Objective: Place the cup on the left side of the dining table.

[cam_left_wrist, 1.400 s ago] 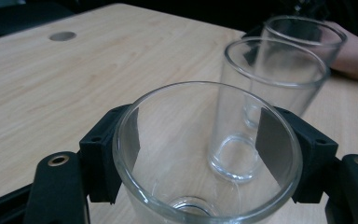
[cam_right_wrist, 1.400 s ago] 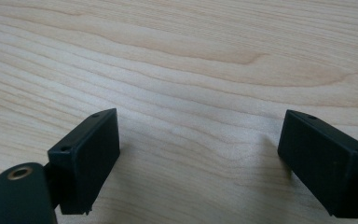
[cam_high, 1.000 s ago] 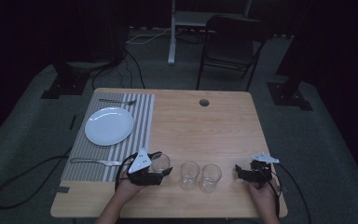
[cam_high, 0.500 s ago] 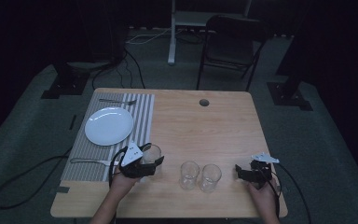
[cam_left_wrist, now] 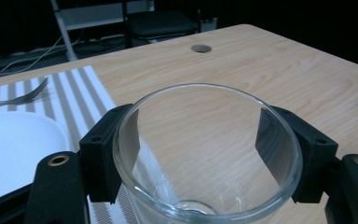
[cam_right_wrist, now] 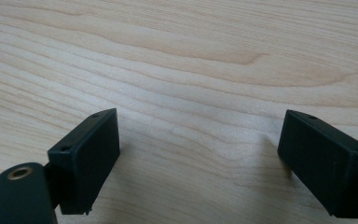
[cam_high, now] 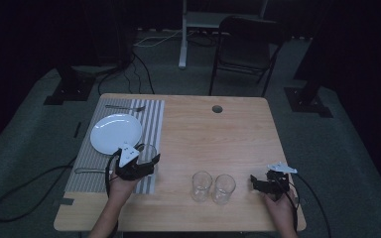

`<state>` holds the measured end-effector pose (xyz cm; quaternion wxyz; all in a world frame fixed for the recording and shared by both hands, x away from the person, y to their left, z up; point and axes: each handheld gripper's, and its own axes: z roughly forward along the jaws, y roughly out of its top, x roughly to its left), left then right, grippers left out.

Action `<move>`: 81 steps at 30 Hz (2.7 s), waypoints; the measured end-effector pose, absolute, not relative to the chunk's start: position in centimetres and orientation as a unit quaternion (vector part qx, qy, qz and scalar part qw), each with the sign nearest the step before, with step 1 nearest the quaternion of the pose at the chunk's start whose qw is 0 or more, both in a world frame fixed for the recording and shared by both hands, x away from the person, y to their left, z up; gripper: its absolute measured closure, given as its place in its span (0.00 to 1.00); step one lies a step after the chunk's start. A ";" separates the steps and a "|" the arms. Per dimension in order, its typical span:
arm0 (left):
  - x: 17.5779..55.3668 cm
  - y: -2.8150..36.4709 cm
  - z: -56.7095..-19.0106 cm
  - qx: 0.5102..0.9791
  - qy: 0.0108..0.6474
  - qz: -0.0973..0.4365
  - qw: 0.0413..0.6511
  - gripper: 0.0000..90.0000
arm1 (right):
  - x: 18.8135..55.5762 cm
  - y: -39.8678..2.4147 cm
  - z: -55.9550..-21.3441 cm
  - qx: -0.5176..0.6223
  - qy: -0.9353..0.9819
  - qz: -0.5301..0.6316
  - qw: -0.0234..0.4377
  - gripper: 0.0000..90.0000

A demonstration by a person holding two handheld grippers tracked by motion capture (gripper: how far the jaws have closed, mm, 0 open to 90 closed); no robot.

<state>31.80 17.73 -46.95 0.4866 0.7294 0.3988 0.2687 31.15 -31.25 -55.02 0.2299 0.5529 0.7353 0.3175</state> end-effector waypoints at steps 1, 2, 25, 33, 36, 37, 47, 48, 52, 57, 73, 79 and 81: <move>31.9 17.9 -46.9 0.730 0.399 0.270 0.485 0.32 | 31.2 -31.2 -55.0 0.553 0.735 0.317 0.230 0.14; 32.1 18.0 -46.9 0.728 0.403 0.271 0.483 0.32 | 31.2 -31.2 -55.0 0.553 0.735 0.318 0.230 0.14; 35.9 21.3 -48.1 0.702 0.462 0.287 0.460 0.32 | 31.2 -31.3 -55.0 0.553 0.735 0.317 0.230 0.14; 36.2 21.3 -49.6 0.711 0.465 0.289 0.442 0.32 | 31.2 -31.3 -55.0 0.552 0.736 0.317 0.231 0.14; 36.0 21.4 -49.8 0.709 0.462 0.291 0.446 0.32 | 31.2 -31.2 -55.0 0.553 0.735 0.317 0.230 0.14; 36.0 21.4 -49.8 0.710 0.461 0.292 0.445 0.32 | 31.2 -31.2 -55.0 0.553 0.735 0.317 0.230 0.14; 36.0 21.3 -49.7 0.716 0.462 0.288 0.438 0.31 | 31.2 -31.3 -55.0 0.553 0.735 0.317 0.230 0.14; 36.0 21.3 -49.7 0.717 0.461 0.290 0.436 0.31 | 31.2 -31.3 -55.0 0.552 0.736 0.317 0.230 0.14; 35.9 21.3 -49.6 0.709 0.478 0.286 0.433 0.24 | 31.1 -31.3 -55.0 0.553 0.736 0.317 0.230 0.14; 35.4 21.6 -49.5 0.709 0.487 0.281 0.426 0.22 | 31.1 -31.3 -55.0 0.553 0.736 0.317 0.230 0.14; 34.3 21.7 -49.6 0.728 0.485 0.270 0.403 0.00 | 31.1 -31.2 -55.0 0.553 0.735 0.317 0.230 0.14; 33.8 21.7 -49.5 0.731 0.487 0.271 0.394 0.00 | 31.2 -31.2 -55.0 0.553 0.735 0.317 0.230 0.14; 33.6 21.8 -49.5 0.732 0.491 0.270 0.387 0.00 | 31.2 -31.2 -55.0 0.553 0.735 0.317 0.230 0.14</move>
